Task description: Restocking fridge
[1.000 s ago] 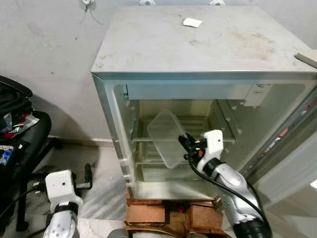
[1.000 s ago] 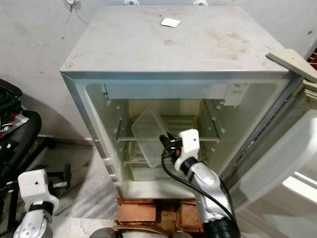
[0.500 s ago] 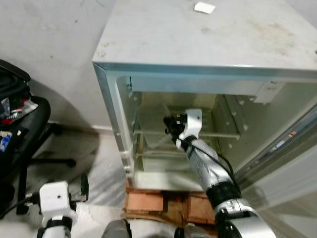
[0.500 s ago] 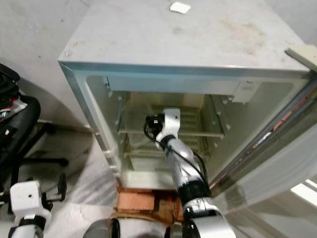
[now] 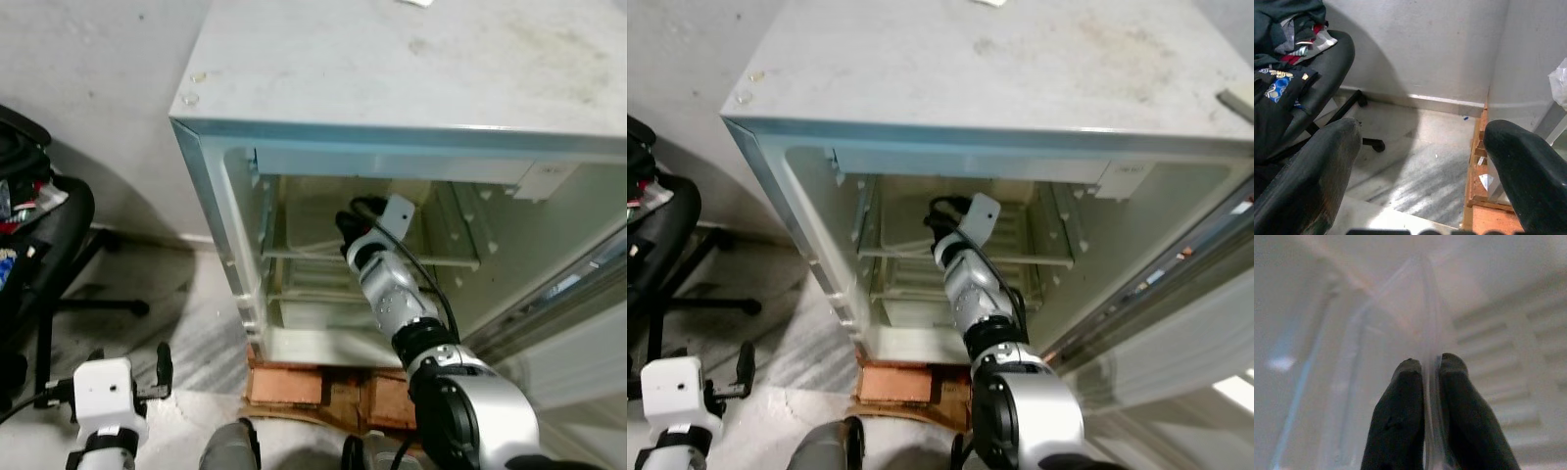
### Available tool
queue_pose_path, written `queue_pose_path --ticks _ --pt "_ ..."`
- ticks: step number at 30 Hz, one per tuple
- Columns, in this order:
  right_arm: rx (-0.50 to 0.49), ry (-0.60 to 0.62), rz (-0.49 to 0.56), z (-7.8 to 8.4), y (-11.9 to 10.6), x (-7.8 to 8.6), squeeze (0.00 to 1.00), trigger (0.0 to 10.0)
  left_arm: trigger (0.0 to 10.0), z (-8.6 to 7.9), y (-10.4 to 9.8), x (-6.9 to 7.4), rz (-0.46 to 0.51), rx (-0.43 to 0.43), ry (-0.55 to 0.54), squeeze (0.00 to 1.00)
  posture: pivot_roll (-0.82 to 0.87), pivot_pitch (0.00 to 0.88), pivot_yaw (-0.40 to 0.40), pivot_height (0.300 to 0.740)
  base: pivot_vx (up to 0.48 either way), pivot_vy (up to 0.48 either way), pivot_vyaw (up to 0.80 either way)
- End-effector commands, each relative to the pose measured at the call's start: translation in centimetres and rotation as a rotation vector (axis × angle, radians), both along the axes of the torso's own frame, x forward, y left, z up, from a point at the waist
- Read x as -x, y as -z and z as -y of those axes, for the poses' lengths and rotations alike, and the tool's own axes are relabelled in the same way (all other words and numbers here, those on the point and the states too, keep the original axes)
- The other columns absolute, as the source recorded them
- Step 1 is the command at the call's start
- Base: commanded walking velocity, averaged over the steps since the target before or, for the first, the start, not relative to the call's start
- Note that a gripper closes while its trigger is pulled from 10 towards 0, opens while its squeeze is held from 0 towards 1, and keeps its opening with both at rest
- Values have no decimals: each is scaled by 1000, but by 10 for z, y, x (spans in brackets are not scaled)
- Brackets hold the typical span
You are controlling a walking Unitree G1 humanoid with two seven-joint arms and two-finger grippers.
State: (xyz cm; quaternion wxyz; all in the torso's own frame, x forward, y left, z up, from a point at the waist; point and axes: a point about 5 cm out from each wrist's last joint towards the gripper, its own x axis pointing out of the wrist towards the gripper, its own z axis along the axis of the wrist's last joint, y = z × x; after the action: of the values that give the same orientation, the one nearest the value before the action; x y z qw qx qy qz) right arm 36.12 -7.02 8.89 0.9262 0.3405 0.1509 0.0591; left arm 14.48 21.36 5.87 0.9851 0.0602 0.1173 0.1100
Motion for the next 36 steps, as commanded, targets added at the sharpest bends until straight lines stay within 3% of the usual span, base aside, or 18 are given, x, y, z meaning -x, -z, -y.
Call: queue_pose_path --ticks 1,2,3,7,13,16,18,19,23,36 --pt "-186 -82 -137 -57 11 19 129 10000 10000 1 -1 1 -8 -6 -3 0 195 231 -30 735 0 0 0" --pt "-186 -82 -137 -57 11 19 129 10000 10000 1 -1 1 -8 -6 -3 0 195 231 -30 735 0 0 0" --pt "-240 -81 -132 -60 9 19 1000 10000 10000 3 0 0 -9 -4 2 0 190 226 -28 735 0 0 0" --pt "-336 -90 -117 -66 3 18 1000 10000 10000 4 0 -4 3 6 13 0 185 218 -25 735 0 0 0" --pt "-371 -146 -83 -71 -2 18 1000 10000 10000 3 0 -10 5 5 13 0 170 202 -24 735 0 0 0" --pt "-287 -209 -33 -72 -1 19 1000 10000 10000 5 -1 -14 14 8 19 0 167 199 -24 735 0 0 0" --pt "-282 -218 -24 -72 -1 19 1000 10000 10000 6 -2 -15 18 10 22 0 169 194 -24 735 0 0 0" --pt "-216 -229 17 -68 -2 18 1000 10000 10000 7 -2 -18 23 11 26 0 170 191 -22 735 0 0 0" --pt "-103 -236 97 -56 -4 14 1000 10000 10000 4 0 -19 20 7 27 0 163 183 -19 735 0 0 0" --pt "83 -206 213 -19 -2 9 1000 10000 10000 3 2 -26 27 7 29 0 146 163 -19 735 0 0 0"
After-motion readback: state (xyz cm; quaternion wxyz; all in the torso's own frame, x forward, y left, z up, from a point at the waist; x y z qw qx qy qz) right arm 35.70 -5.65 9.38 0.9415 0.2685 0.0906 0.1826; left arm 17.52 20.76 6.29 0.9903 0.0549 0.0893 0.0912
